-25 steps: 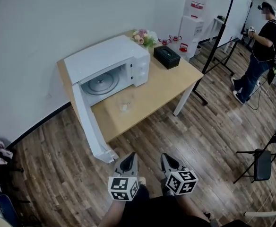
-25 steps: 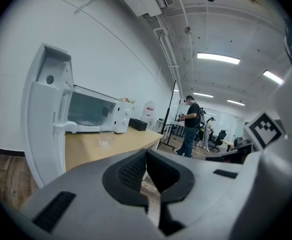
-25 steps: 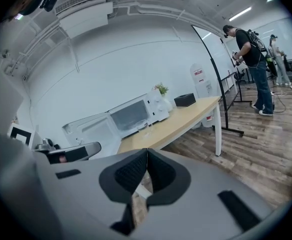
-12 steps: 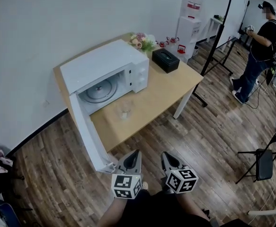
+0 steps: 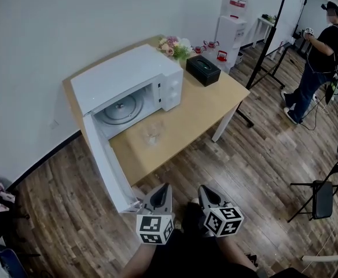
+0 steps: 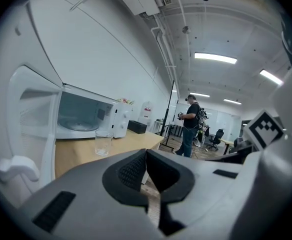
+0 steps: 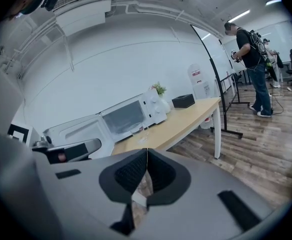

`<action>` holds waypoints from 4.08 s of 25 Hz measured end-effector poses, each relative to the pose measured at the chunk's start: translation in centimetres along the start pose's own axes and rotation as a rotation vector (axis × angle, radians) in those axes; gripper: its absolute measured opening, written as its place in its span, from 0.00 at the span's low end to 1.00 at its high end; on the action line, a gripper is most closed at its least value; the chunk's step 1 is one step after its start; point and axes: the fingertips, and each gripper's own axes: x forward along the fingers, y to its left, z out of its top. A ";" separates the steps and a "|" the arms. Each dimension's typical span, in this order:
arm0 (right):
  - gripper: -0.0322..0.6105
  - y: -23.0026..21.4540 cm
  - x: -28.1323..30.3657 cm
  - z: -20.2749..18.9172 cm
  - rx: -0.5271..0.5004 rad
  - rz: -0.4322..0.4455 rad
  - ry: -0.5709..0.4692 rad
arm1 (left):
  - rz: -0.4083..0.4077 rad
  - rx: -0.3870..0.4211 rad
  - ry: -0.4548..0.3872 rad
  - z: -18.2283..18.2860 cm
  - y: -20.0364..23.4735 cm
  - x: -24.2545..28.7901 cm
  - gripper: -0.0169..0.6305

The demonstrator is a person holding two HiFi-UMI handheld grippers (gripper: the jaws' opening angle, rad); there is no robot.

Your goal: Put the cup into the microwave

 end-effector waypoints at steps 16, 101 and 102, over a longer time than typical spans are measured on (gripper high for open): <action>0.12 -0.9 4.2 1.8 -0.062 0.084 0.020 | 0.079 -0.028 0.005 0.3 2.4 3.7 0.04; 0.58 8.1 34.0 3.0 -0.580 0.627 0.158 | 0.912 -0.303 -0.070 -0.2 19.7 8.8 0.04; 0.58 8.2 34.2 3.0 -0.576 0.618 0.153 | 0.910 -0.303 -0.067 -0.2 19.8 8.8 0.04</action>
